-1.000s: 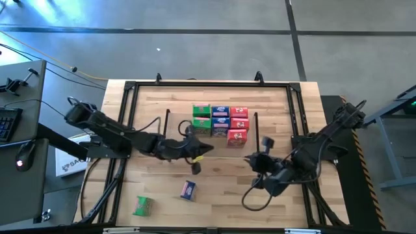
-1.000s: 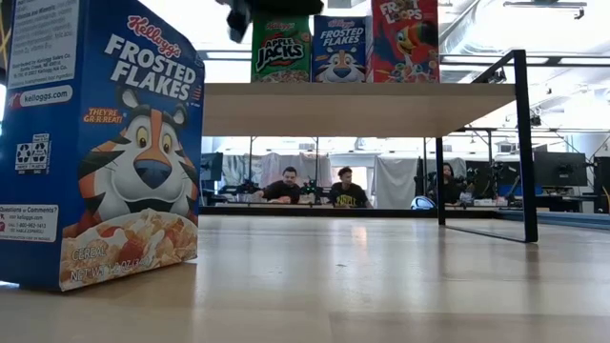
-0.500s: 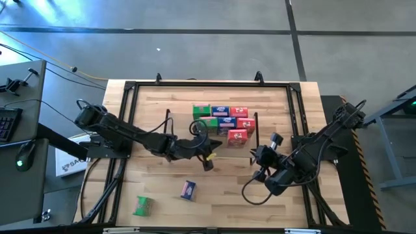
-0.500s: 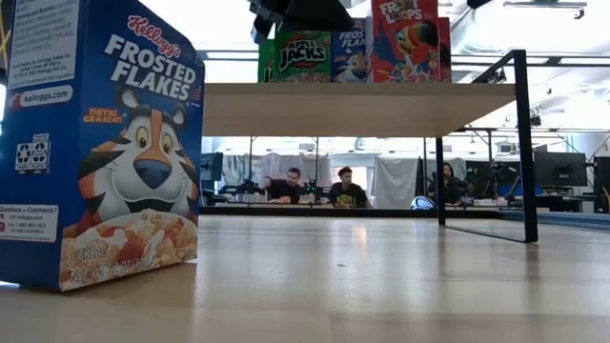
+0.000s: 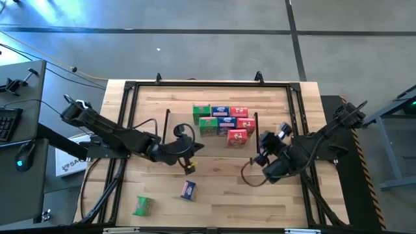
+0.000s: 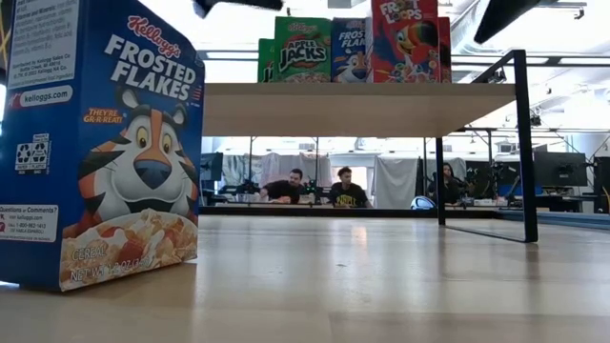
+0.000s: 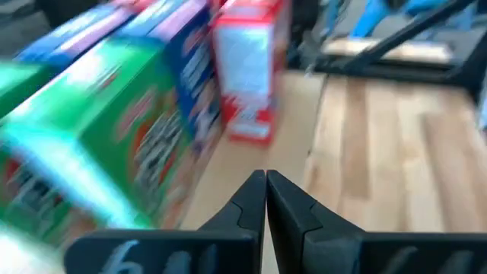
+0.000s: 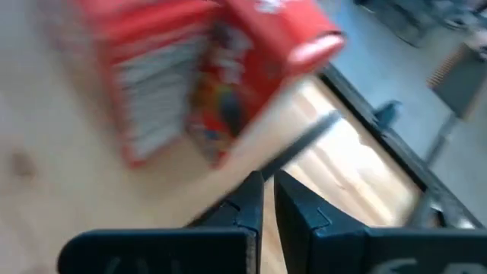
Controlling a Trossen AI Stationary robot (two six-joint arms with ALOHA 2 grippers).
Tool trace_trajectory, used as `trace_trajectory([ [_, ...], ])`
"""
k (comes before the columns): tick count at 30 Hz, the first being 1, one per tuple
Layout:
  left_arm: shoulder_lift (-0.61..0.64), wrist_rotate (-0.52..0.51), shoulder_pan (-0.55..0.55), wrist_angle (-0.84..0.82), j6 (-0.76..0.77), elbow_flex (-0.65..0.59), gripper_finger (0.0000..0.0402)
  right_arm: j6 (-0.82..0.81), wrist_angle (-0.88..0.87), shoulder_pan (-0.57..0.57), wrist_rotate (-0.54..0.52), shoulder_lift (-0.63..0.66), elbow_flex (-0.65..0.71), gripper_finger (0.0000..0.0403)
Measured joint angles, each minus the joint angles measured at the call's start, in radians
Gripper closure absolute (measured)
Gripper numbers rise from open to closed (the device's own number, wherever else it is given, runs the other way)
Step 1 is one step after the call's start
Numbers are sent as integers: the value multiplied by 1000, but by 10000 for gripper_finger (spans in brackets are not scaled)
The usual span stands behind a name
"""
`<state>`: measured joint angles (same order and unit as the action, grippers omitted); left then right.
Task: Stack cereal on shelf
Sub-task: Put the red cereal box on the shelf aligned with the other red cereal box
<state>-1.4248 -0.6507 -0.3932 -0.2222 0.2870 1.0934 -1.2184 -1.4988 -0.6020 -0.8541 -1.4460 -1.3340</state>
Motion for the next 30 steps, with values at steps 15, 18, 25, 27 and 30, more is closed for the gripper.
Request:
trace_trajectory([
  [15,67,-59,-4,-139,154,-100,397,333,226,193,48,0,1,387],
  [18,68,-69,0,-138,138,-100,397,360,241,203,54,0,1,387],
  [25,67,-69,20,-135,108,-100,397,389,221,208,81,-1,-9,387],
  [27,72,-63,15,-131,97,-100,397,377,156,191,87,-1,-48,387],
  [30,90,-50,-2,-127,96,-100,397,366,57,159,88,0,-129,387],
])
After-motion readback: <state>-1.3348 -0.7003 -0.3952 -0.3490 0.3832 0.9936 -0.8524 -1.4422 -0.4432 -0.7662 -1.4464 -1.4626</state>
